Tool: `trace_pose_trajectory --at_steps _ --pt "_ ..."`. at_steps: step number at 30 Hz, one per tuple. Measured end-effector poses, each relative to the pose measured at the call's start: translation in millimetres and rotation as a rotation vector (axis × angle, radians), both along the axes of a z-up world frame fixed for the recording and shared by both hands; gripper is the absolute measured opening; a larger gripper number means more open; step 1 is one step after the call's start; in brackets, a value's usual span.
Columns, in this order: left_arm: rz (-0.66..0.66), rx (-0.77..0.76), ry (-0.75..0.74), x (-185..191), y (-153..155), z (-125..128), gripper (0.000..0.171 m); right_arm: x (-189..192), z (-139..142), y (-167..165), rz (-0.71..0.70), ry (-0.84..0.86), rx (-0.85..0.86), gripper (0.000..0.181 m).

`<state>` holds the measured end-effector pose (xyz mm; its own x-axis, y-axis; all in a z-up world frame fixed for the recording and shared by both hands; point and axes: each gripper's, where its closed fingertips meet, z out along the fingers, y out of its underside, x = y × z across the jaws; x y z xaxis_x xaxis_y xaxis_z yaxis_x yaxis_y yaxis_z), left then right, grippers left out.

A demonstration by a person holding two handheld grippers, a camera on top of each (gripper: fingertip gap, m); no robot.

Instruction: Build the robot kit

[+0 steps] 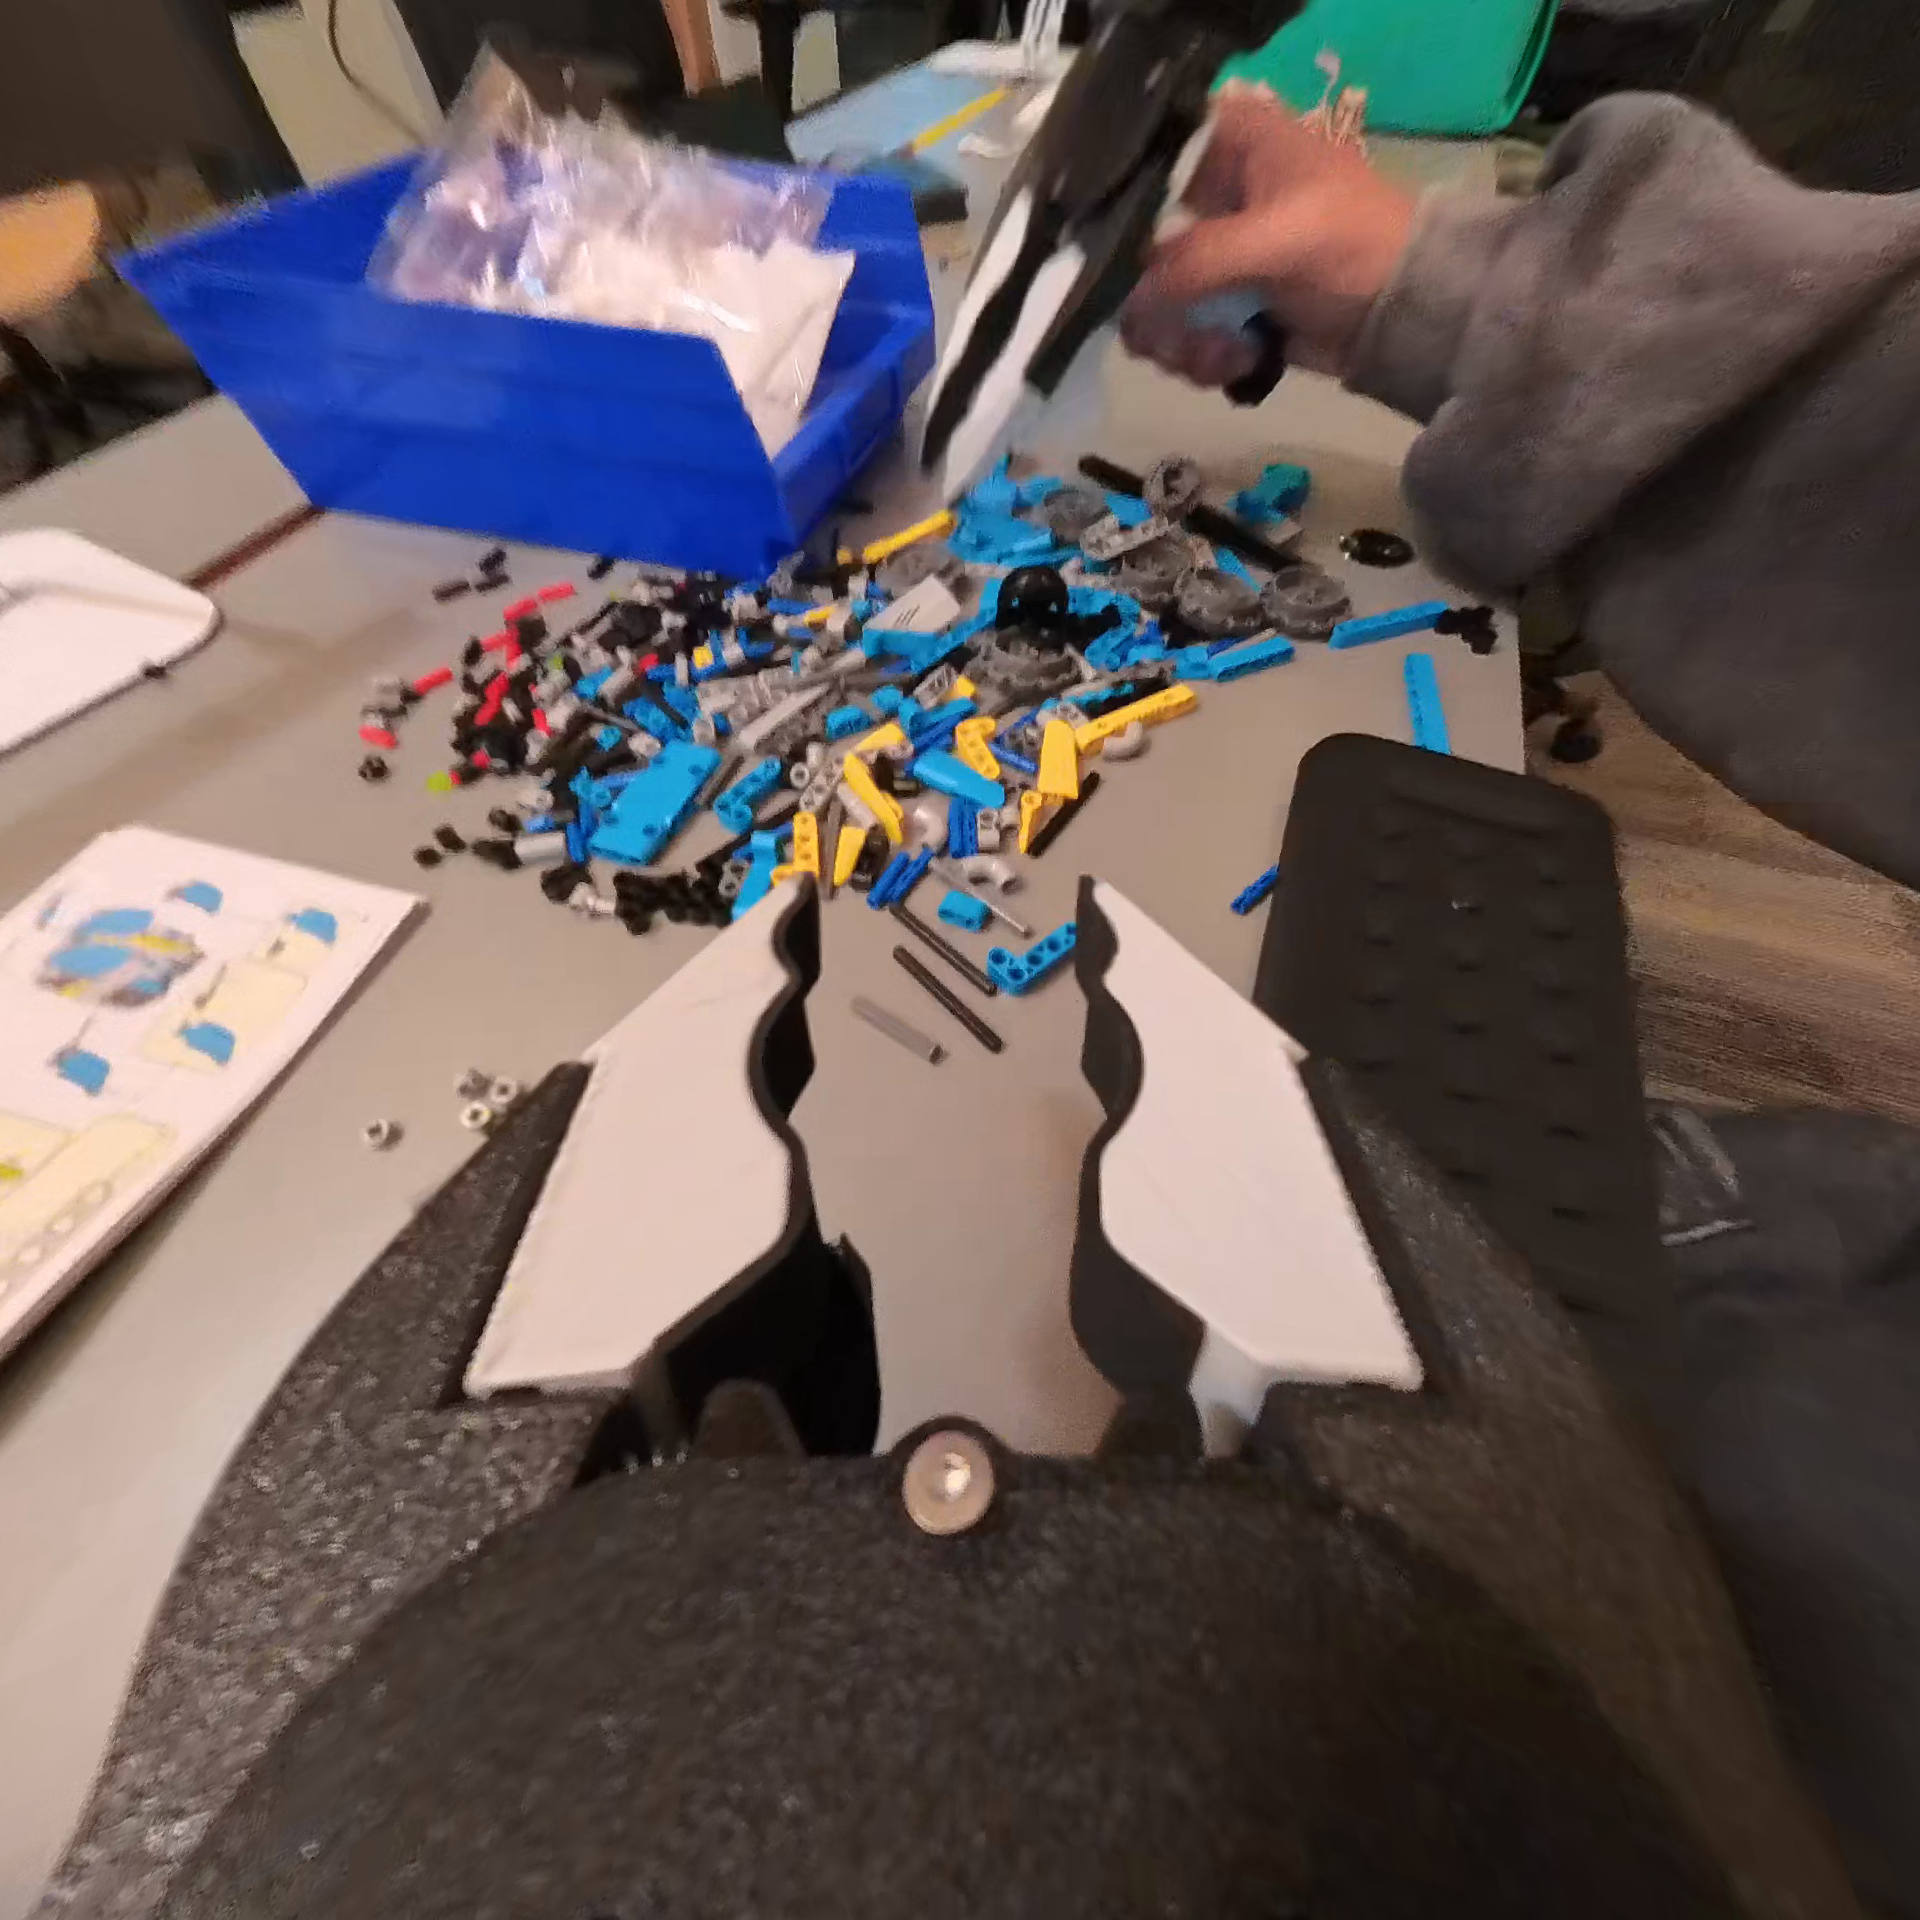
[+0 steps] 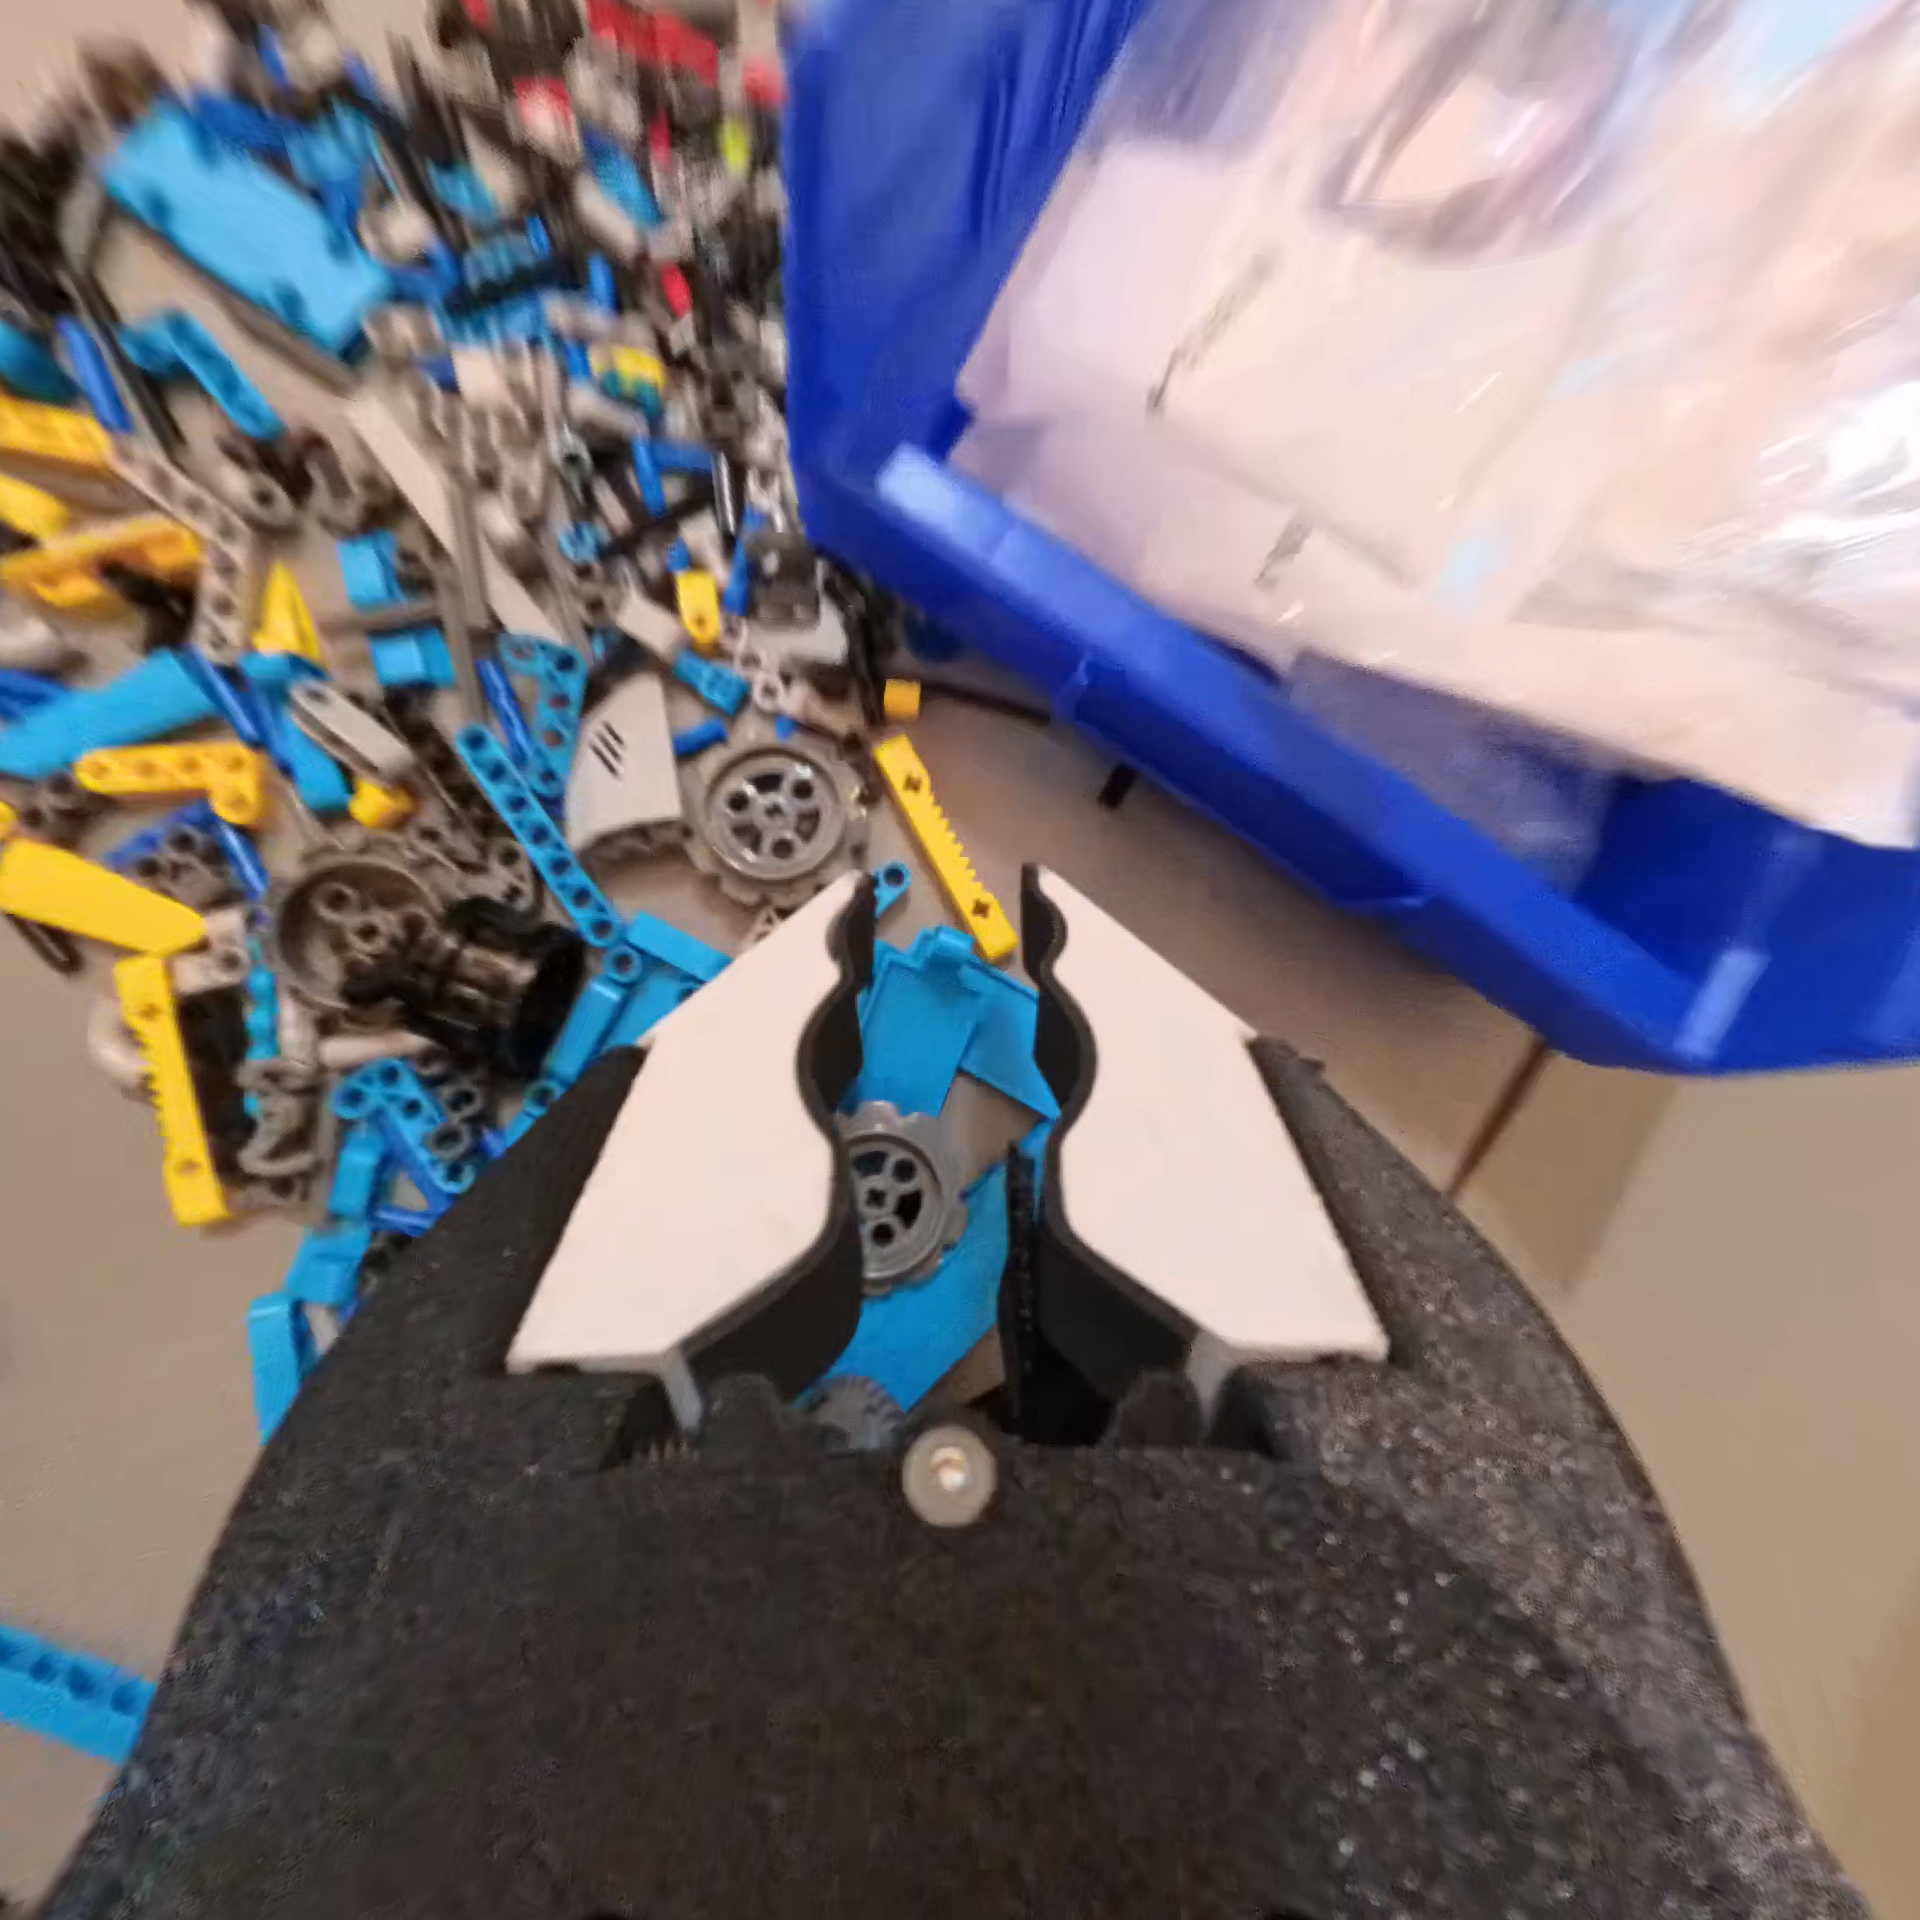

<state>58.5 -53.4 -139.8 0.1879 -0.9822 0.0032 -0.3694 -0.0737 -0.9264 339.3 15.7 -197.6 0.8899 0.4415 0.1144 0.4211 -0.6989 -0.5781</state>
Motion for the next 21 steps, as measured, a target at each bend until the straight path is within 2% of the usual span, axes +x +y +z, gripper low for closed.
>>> trace_pose_trajectory --at_steps 2,5,13,16,18,19,21 --pt "-0.002 0.039 -0.021 -0.9 -1.8 4.9 0.049 -6.4 -23.1 -0.7 0.068 0.08 -0.154 0.028" --pt "-0.007 0.013 -0.023 -2.4 -1.9 3.8 0.049 -5.2 -30.7 8.0 0.079 0.098 -0.174 0.028" --pt "-0.039 -0.076 -0.04 0.7 -6.8 3.6 0.05 0.3 -15.7 16.9 0.044 0.12 -0.118 0.026" --pt "-0.048 -0.072 -0.04 1.6 -10.2 4.5 0.05 3.6 -26.5 14.6 0.041 0.117 -0.175 0.024" --pt "-0.057 -0.069 -0.038 2.3 -13.2 4.8 0.05 0.6 -28.8 14.6 0.053 0.122 -0.187 0.018" --pt "-0.062 -0.074 -0.037 2.6 -14.6 4.6 0.05 -1.7 -28.7 13.4 0.06 0.124 -0.198 0.009" --pt "-0.068 -0.097 -0.039 2.9 -16.2 4.4 0.05 -6.5 -21.6 13.0 0.064 0.116 -0.192 0.006"
